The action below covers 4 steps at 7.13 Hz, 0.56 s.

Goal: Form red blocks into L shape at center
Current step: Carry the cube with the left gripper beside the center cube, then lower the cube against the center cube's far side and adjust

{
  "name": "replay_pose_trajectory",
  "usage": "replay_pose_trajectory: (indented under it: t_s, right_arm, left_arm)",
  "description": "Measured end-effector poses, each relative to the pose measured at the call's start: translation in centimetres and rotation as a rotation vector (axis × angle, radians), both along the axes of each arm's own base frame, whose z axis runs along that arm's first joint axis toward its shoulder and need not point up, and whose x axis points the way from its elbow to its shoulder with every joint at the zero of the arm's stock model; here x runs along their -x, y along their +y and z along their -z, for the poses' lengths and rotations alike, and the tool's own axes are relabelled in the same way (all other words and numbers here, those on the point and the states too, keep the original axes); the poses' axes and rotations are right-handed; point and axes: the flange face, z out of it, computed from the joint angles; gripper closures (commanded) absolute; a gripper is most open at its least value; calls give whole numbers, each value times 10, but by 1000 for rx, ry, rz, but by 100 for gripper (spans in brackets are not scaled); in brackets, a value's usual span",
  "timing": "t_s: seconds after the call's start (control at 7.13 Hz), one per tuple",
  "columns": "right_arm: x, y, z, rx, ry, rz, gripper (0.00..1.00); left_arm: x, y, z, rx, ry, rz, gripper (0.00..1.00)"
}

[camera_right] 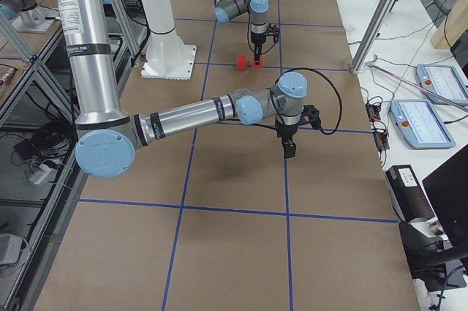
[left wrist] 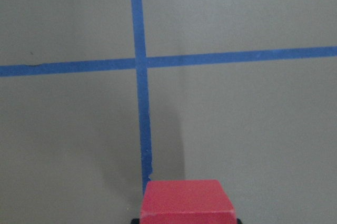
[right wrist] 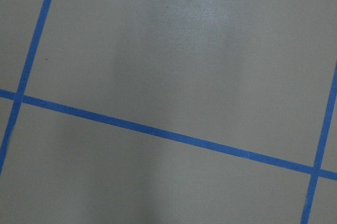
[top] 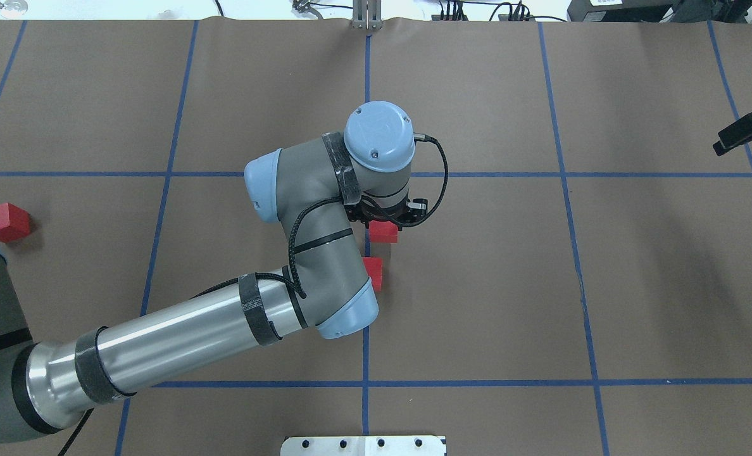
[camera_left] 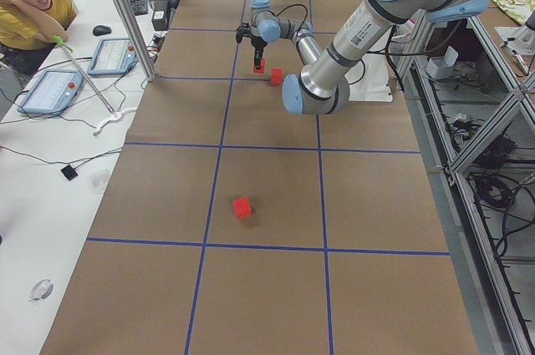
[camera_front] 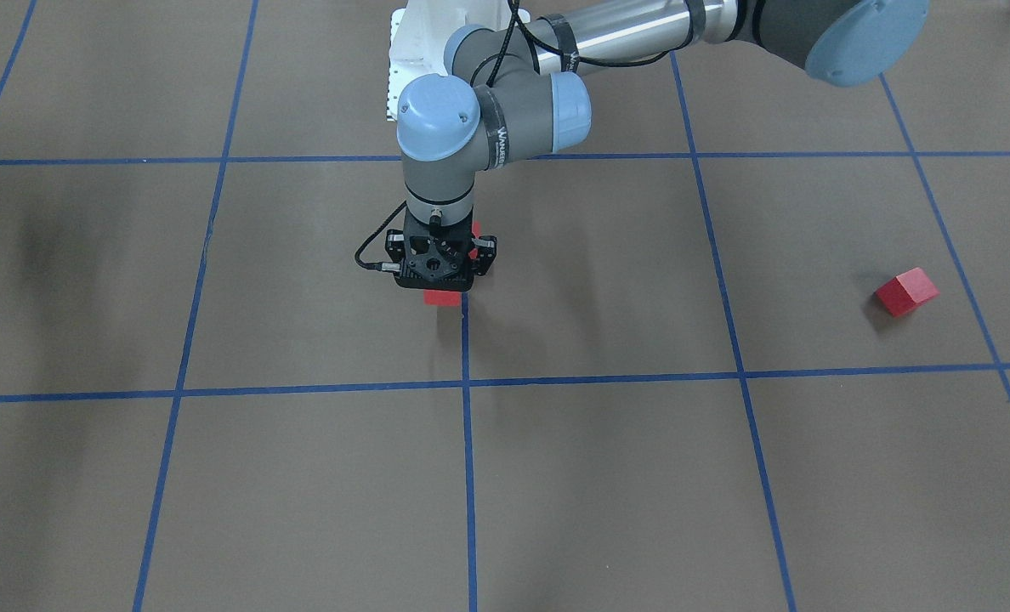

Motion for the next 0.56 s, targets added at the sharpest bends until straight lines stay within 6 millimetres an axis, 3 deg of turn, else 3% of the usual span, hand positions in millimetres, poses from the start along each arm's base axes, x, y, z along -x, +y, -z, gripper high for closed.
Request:
replay_pose_trajectory:
  t_s: [0.56]
  right_arm:
    - [0, 0, 1, 1, -1, -3, 0]
  left_arm:
    - [-2, 2, -19, 11, -23, 7, 100]
